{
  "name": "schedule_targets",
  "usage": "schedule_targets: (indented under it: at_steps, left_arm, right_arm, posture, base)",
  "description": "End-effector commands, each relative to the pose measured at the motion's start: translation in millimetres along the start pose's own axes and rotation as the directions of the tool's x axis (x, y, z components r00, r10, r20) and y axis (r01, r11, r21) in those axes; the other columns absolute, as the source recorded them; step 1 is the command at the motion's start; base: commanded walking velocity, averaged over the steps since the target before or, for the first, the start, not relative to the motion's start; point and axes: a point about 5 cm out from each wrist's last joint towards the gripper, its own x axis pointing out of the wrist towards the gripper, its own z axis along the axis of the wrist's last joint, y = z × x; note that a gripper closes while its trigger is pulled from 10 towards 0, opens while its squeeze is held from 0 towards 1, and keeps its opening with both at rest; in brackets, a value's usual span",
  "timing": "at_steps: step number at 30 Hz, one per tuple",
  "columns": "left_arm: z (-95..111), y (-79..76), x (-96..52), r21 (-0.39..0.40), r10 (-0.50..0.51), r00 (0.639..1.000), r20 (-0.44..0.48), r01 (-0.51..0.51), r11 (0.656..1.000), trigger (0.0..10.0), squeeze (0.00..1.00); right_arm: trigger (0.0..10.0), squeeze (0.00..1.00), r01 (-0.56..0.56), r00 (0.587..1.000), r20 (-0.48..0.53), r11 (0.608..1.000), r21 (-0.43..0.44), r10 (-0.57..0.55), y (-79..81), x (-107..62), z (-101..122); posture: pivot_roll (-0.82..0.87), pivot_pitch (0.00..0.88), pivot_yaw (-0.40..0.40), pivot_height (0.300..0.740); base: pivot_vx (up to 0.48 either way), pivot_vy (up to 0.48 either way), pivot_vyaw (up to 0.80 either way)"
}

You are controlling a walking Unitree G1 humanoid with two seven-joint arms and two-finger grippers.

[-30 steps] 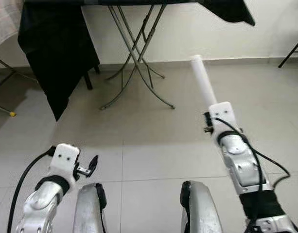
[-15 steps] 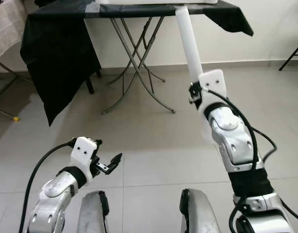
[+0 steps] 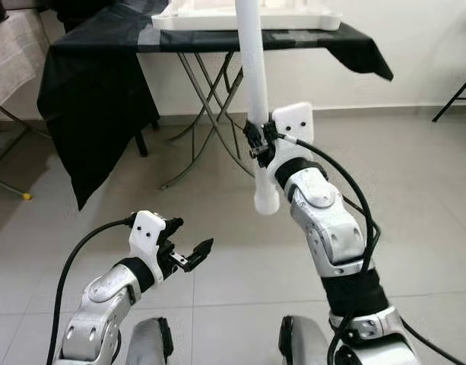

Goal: Building children table

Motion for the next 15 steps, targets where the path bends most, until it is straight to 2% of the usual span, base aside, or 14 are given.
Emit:
schedule_targets:
  at_steps: [1,3,9,11,15]
  left_arm:
    - [-1.0,-4.3,1.4,-0.021,-0.018,1.000,-0.003,0.018,1.000,10.0,0.00]
    - [-0.9,-9.9,5.9,-0.040,-0.025,1.000,0.010,0.025,0.999,10.0,0.00]
    - [-0.5,-13.1,9.4,-0.059,-0.024,0.999,0.021,0.025,0.998,10.0,0.00]
    - [0.2,-16.0,13.3,-0.068,-0.023,0.999,0.030,0.025,0.997,10.0,0.00]
    - [-1.7,-14.5,15.0,-0.076,-0.011,1.000,0.026,0.013,0.997,10.0,0.00]
  right_arm:
    - [0.0,0.00,-0.011,1.000,0.009,1.000,0.028,0.011,2.4,-1.4,-1.9]
    - [0.0,0.00,-0.009,1.000,-0.009,0.997,0.075,0.010,4.1,-2.3,-6.9]
    - [0.0,0.00,-0.006,1.000,-0.016,0.995,0.104,0.007,5.2,-3.4,-10.0]
    - [0.0,0.00,0.001,1.000,-0.025,0.989,0.148,0.003,5.7,-4.5,-13.6]
    - [0.0,0.00,-0.008,1.000,-0.024,0.983,0.181,0.012,9.7,-5.3,-13.7]
  posture:
    - [0.00,0.000,-0.035,0.560]
    - [0.00,0.000,-0.035,0.570]
    - [0.00,0.000,-0.036,0.580]
    - [-0.01,0.000,-0.036,0.590]
    - [-0.03,0.000,-0.023,0.600]
  base:
    - [0.000,0.000,0.00]
    - [0.000,0.000,0.00]
    - [0.000,0.000,0.00]
    - [0.000,0.000,0.00]
    - [0.000,0.000,0.00]
